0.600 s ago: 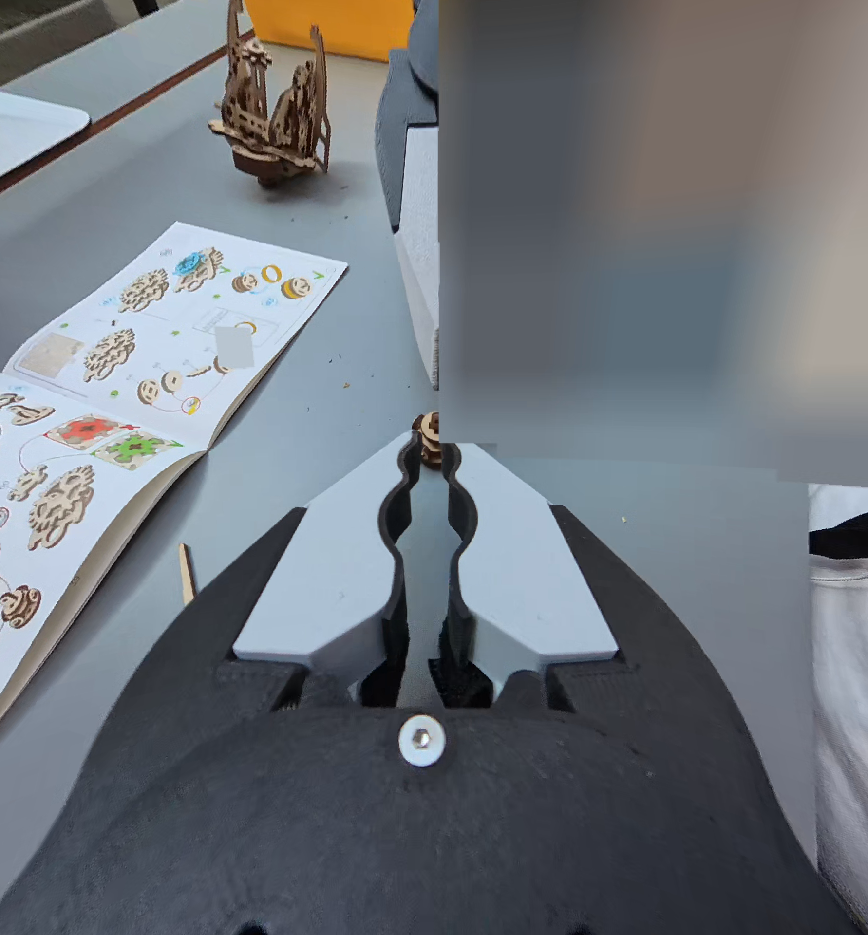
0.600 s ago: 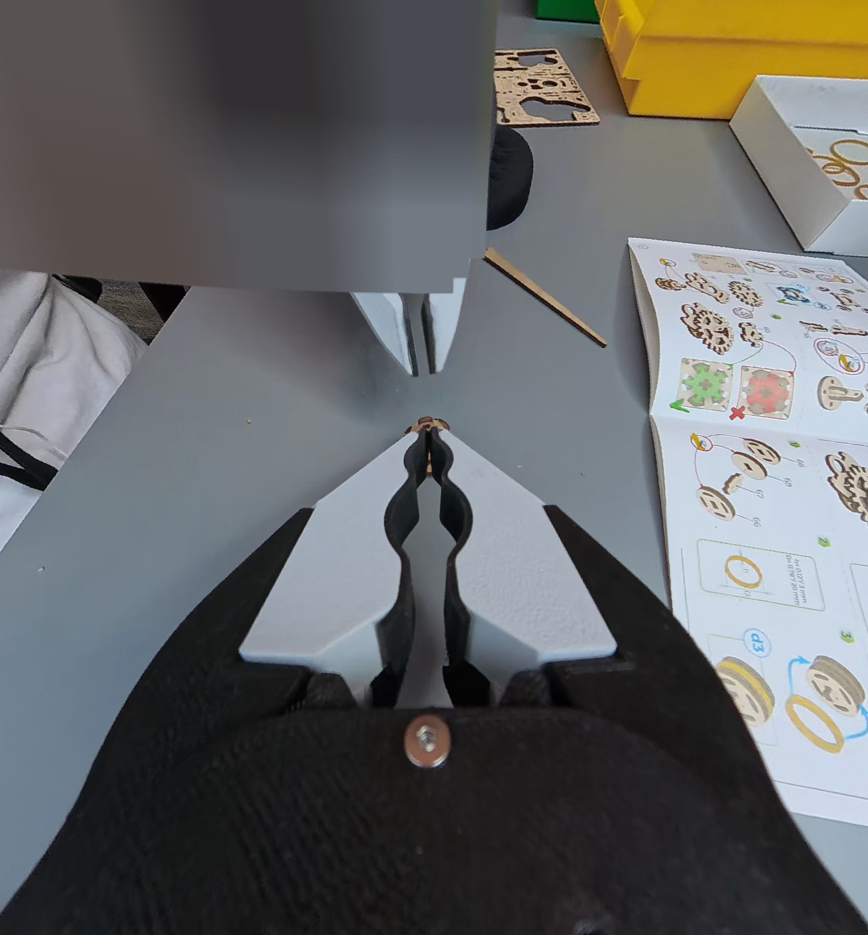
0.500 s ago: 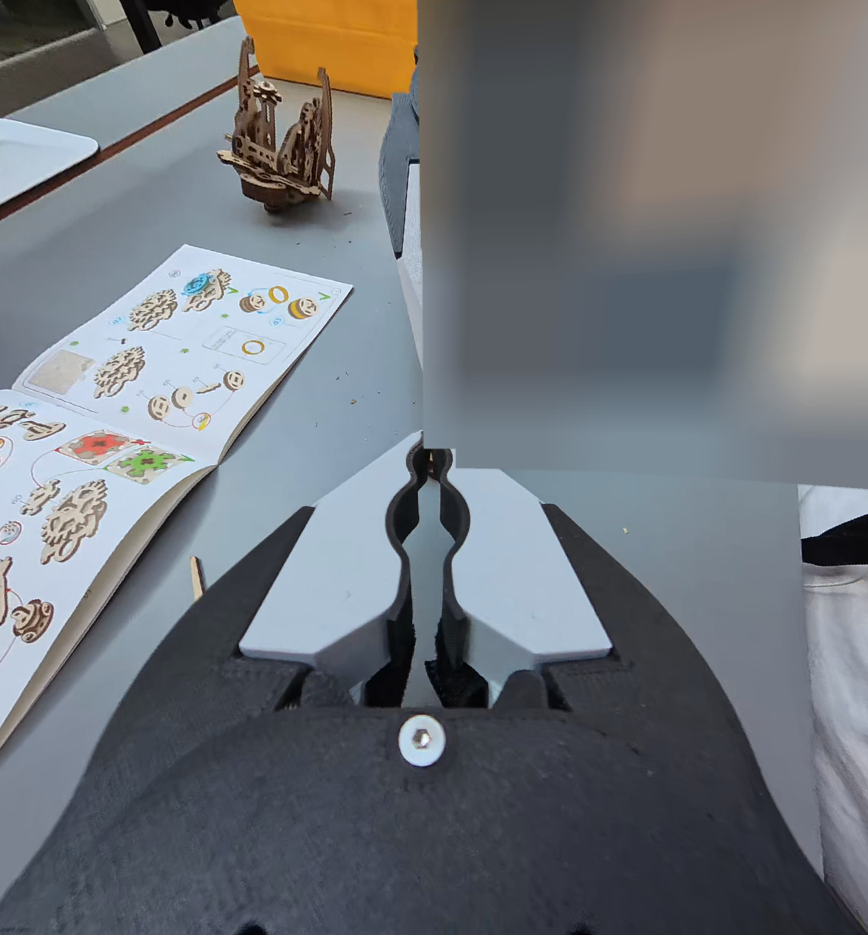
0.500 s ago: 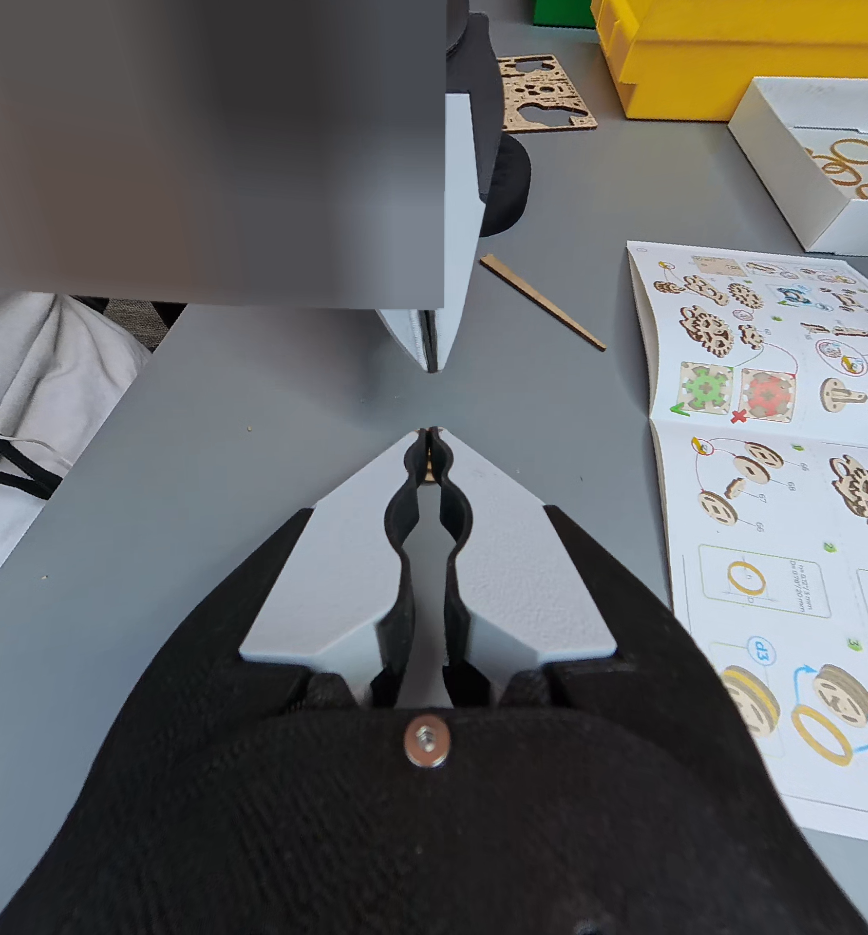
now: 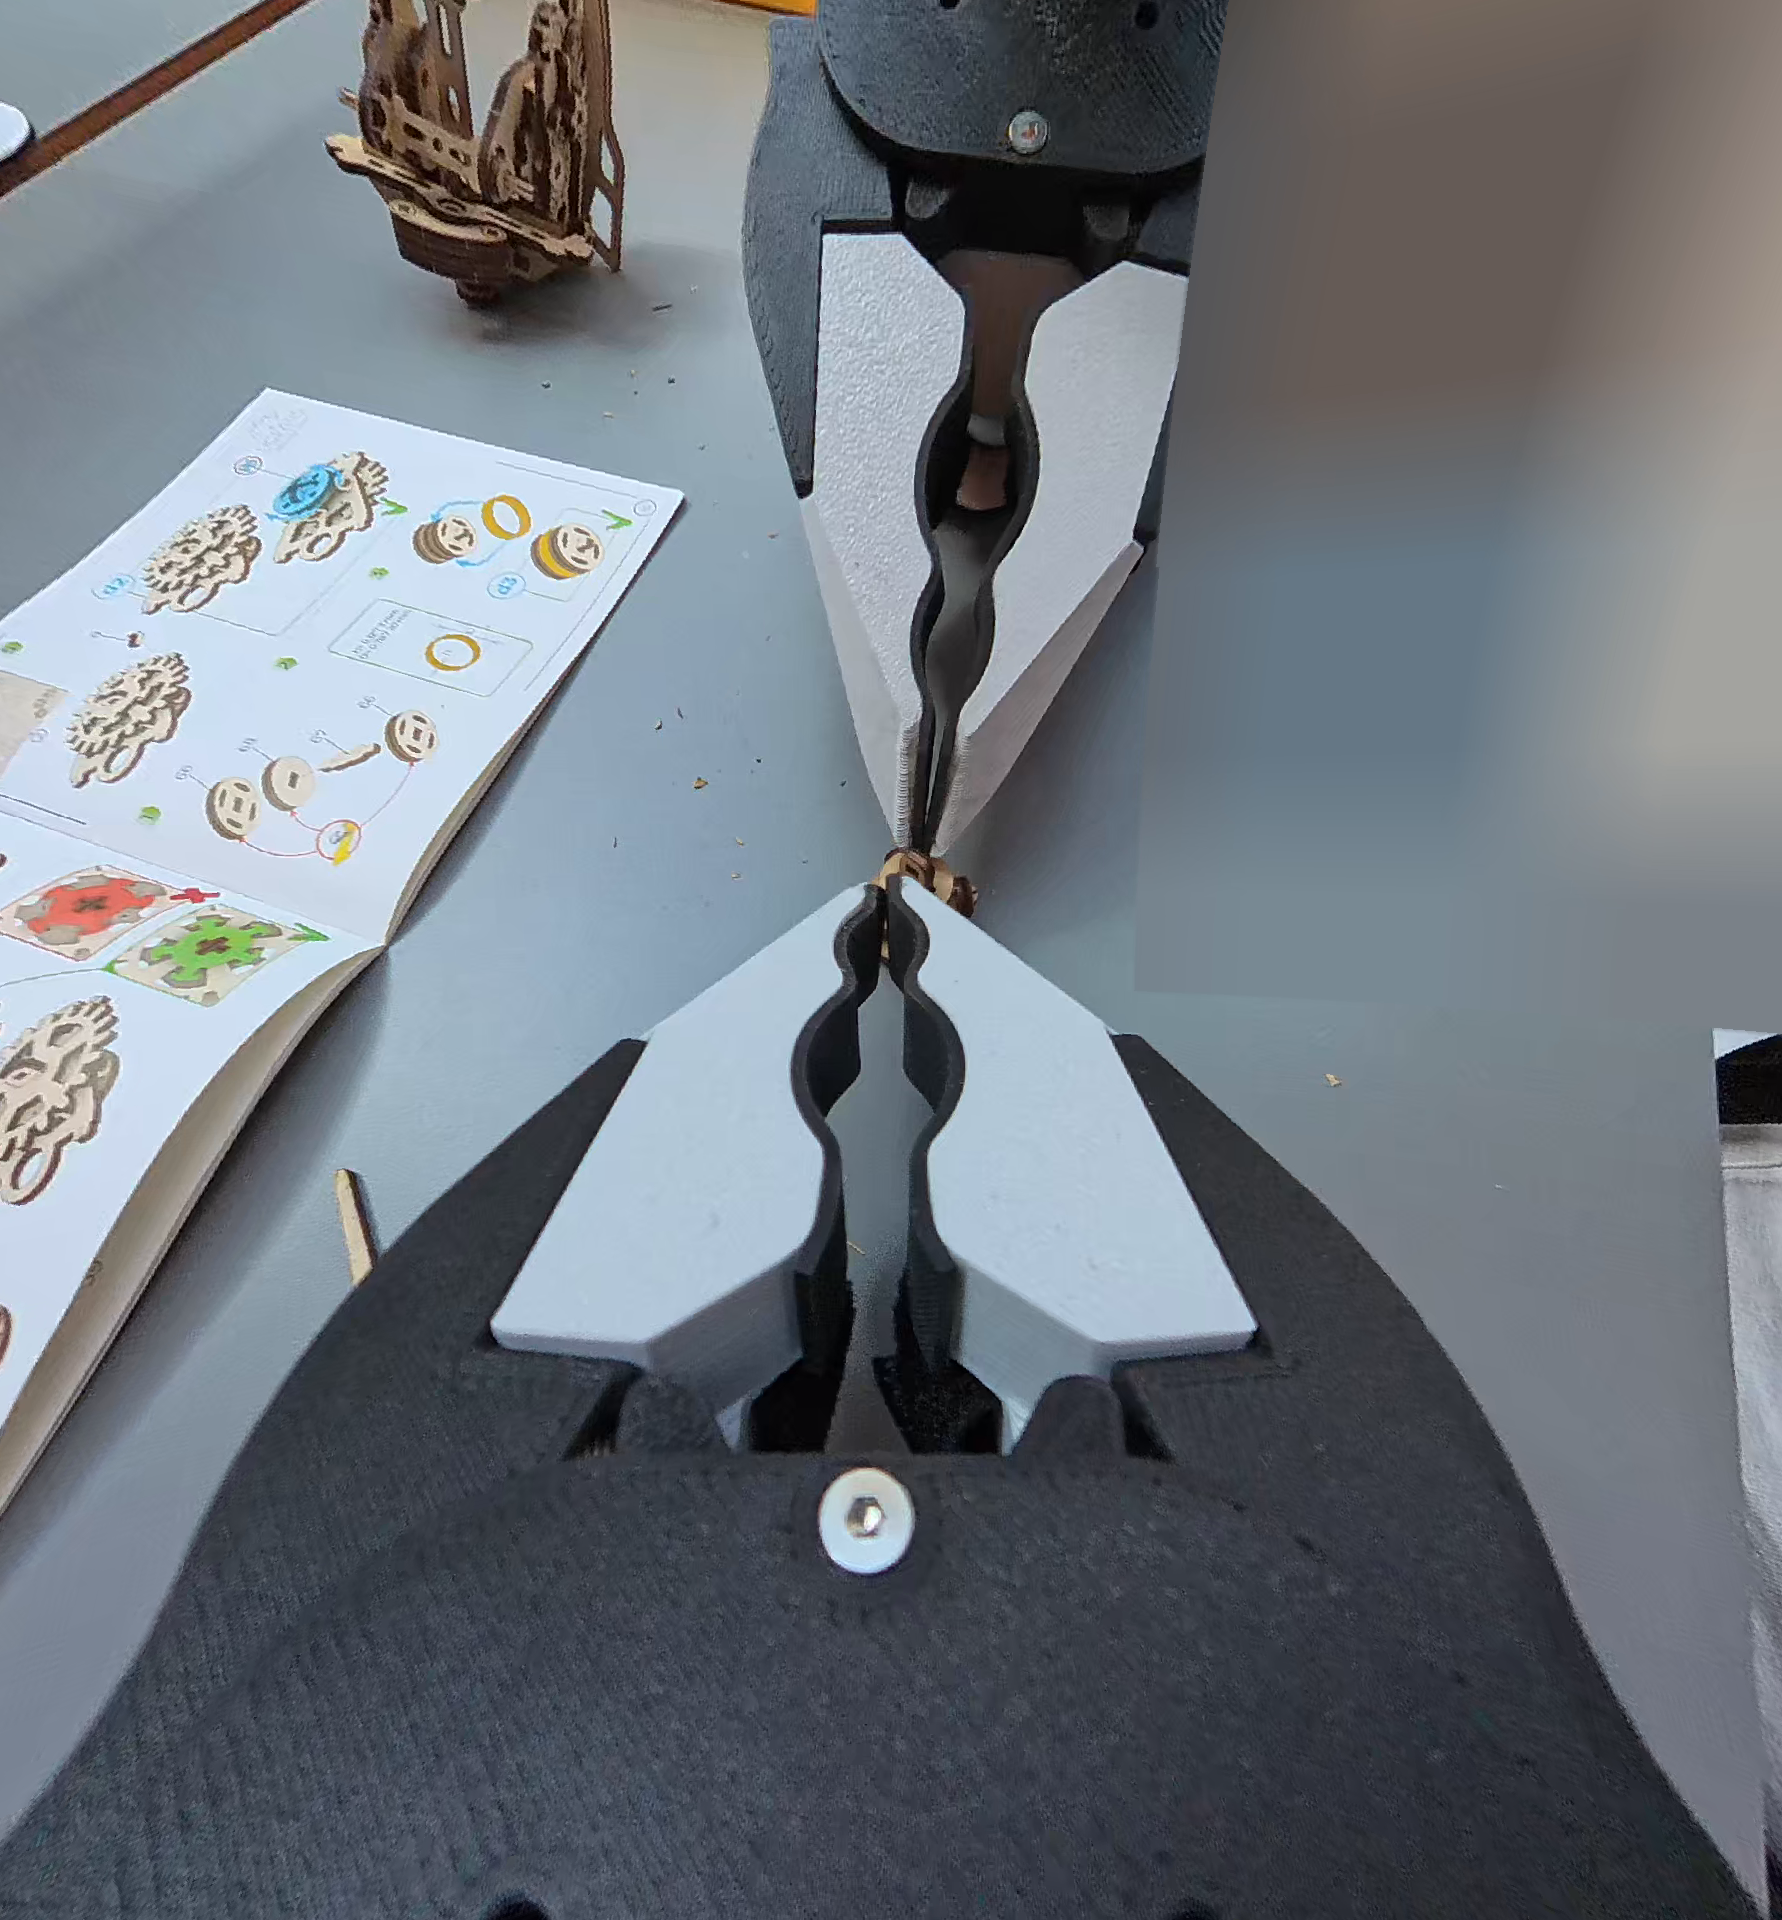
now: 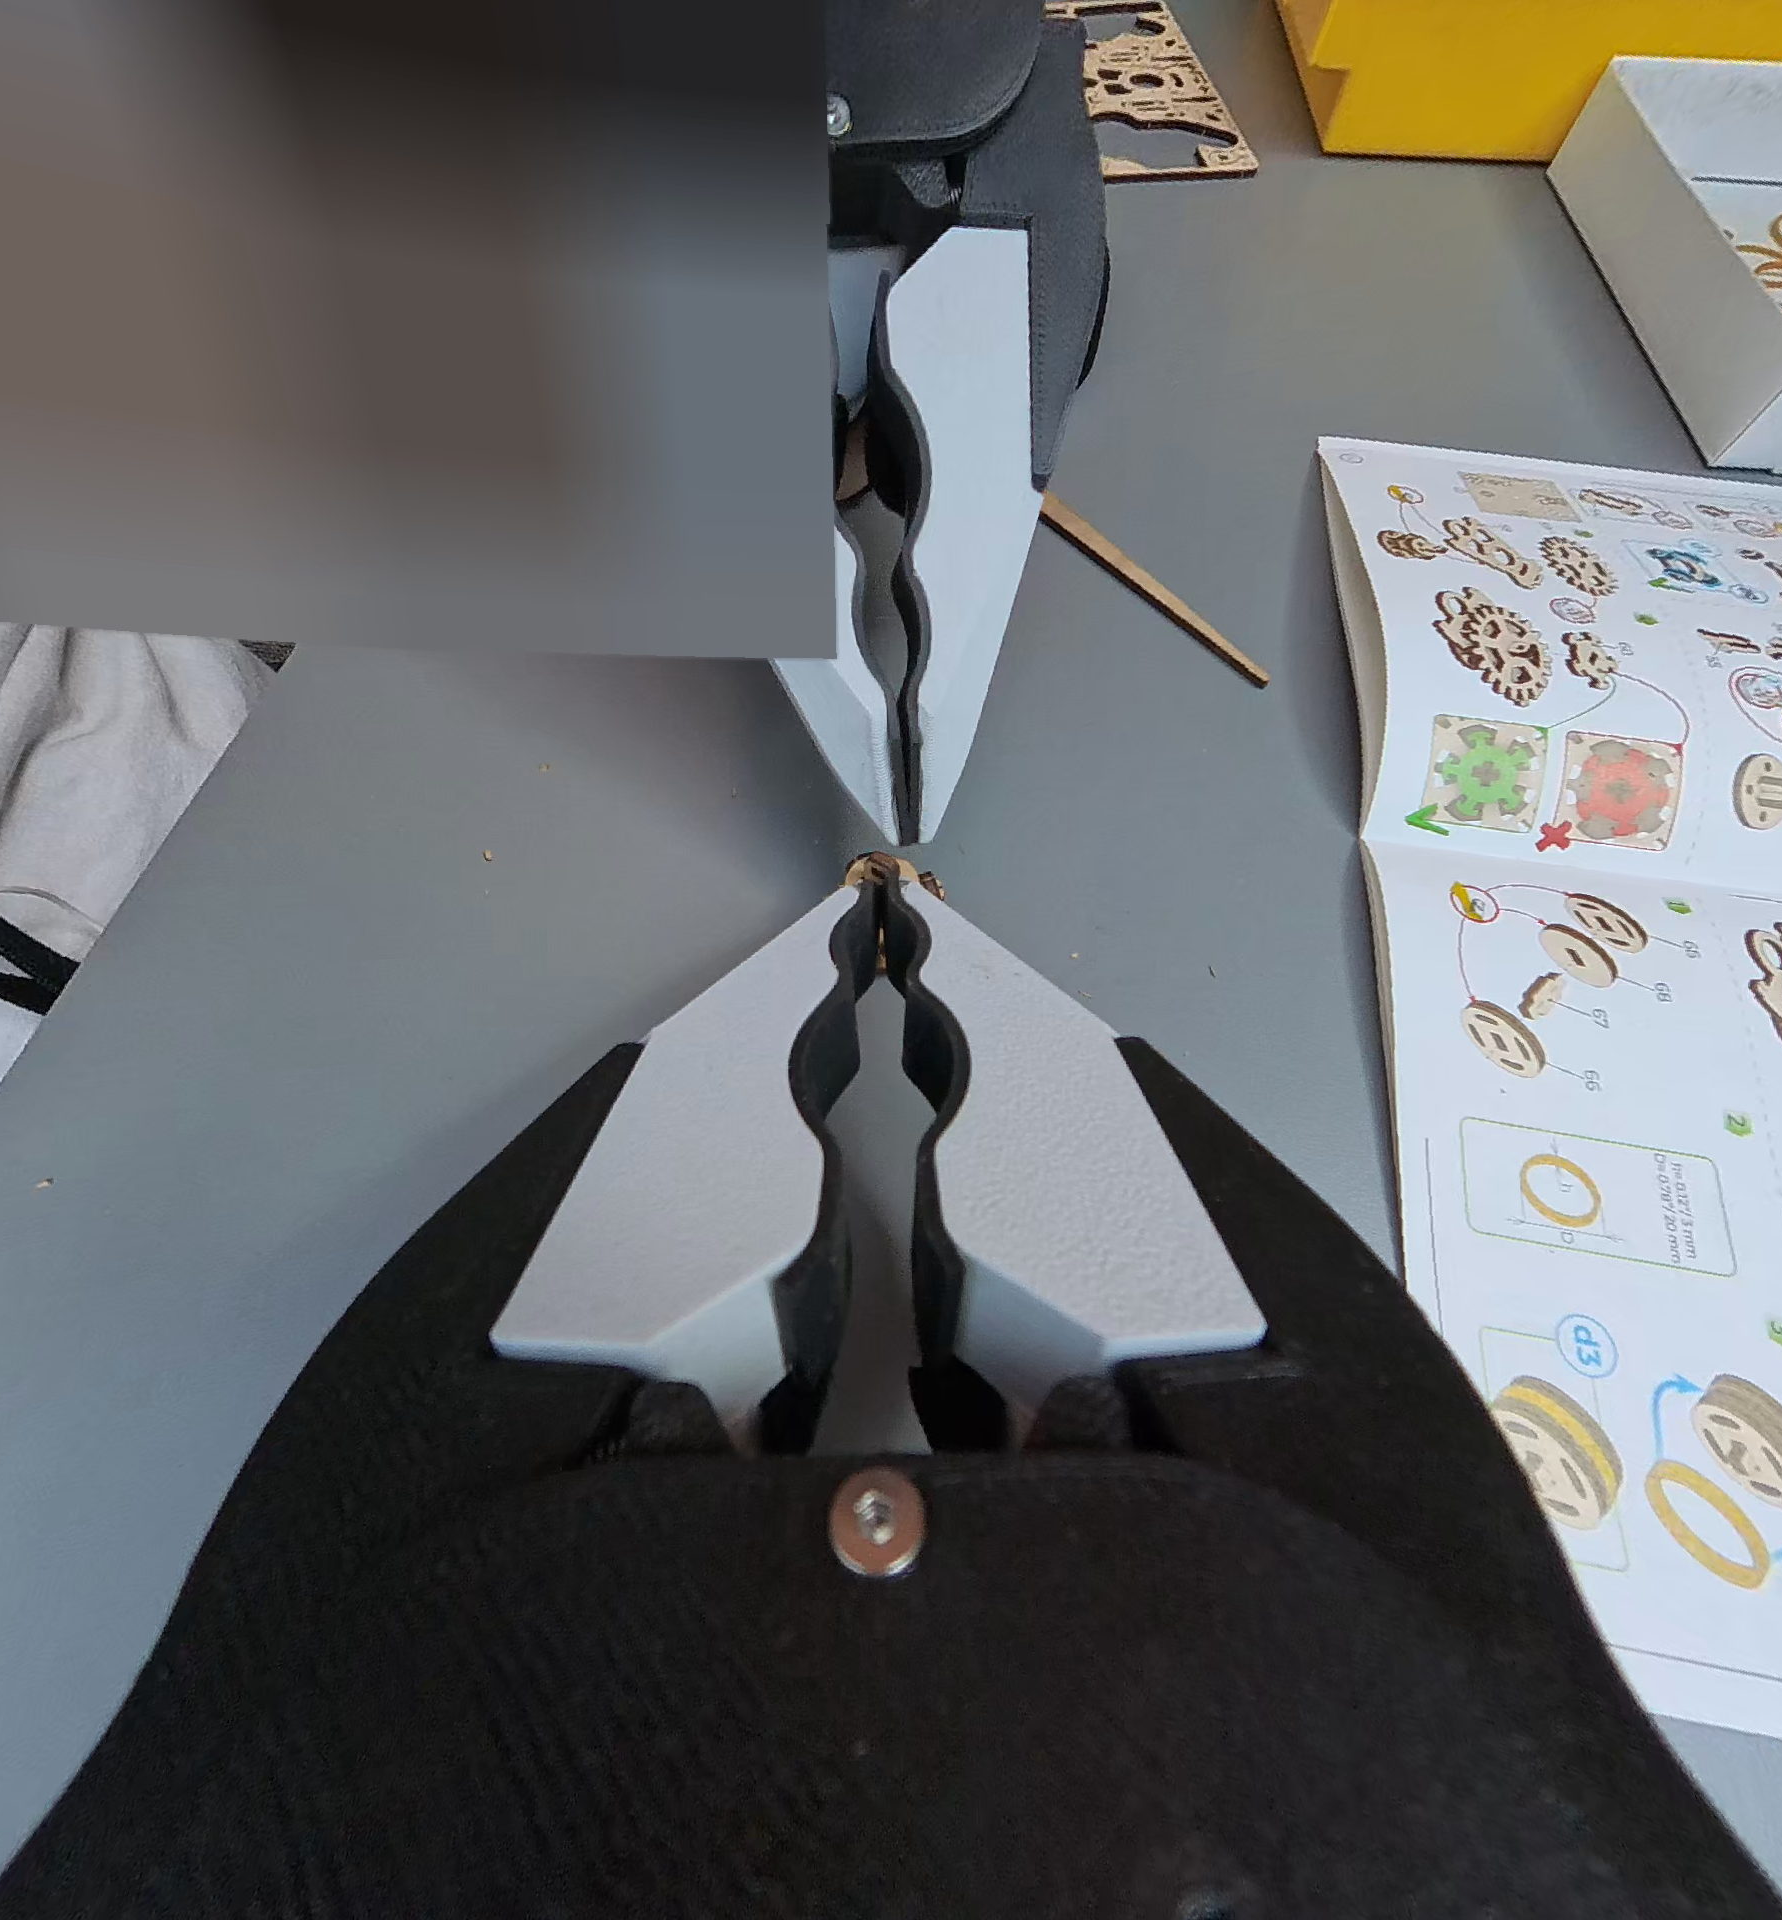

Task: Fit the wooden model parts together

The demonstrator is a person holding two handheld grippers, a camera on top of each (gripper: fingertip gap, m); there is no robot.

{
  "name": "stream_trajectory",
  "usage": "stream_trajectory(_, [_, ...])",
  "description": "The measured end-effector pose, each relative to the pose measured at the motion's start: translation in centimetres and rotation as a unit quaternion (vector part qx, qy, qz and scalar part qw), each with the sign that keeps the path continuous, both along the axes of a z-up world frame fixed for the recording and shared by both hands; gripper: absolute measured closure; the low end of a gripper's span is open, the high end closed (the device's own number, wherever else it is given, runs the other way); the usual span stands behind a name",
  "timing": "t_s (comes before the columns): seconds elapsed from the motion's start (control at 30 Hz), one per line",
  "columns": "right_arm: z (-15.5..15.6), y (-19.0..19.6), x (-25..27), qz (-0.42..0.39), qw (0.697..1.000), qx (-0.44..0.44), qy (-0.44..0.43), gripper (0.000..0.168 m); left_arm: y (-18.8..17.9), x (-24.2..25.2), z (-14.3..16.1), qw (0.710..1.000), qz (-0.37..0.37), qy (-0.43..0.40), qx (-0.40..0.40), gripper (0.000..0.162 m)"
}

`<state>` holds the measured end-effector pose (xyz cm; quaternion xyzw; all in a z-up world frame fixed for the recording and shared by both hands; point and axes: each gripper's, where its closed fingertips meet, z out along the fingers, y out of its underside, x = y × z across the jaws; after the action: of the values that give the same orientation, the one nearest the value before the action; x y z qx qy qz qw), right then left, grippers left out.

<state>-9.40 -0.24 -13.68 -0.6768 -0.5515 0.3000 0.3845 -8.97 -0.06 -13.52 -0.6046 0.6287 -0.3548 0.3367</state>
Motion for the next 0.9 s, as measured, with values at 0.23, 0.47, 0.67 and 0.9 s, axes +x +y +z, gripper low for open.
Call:
stream_trajectory(0.23, [1.4, -0.1, 0.1, -0.01, 1.0, 0.005, 0.021, 0.168, 0.1, -0.1, 0.8, 1.0, -0.001, -0.013, 0.0, 0.162])
stream_trajectory(0.47, [0.0, 0.0, -0.2, -0.023, 0.999, -0.022, 0.009, 0.168, -0.1, 0.1, -0.5, 1.0, -0.01, 0.012, -0.001, 0.162])
stream_trajectory(0.67, [1.0, -0.2, -0.2, -0.022, 1.0, -0.007, 0.014, 0.168, -0.1, -0.1, 0.2, 1.0, -0.007, -0.004, 0.004, 0.162])
stream_trajectory(0.9, [2.7, 0.3, 0.8, -0.045, 0.999, 0.018, 0.023, 0.168, -0.3, 0.2, 1.8, 0.999, -0.015, -0.029, -0.001, 0.162])
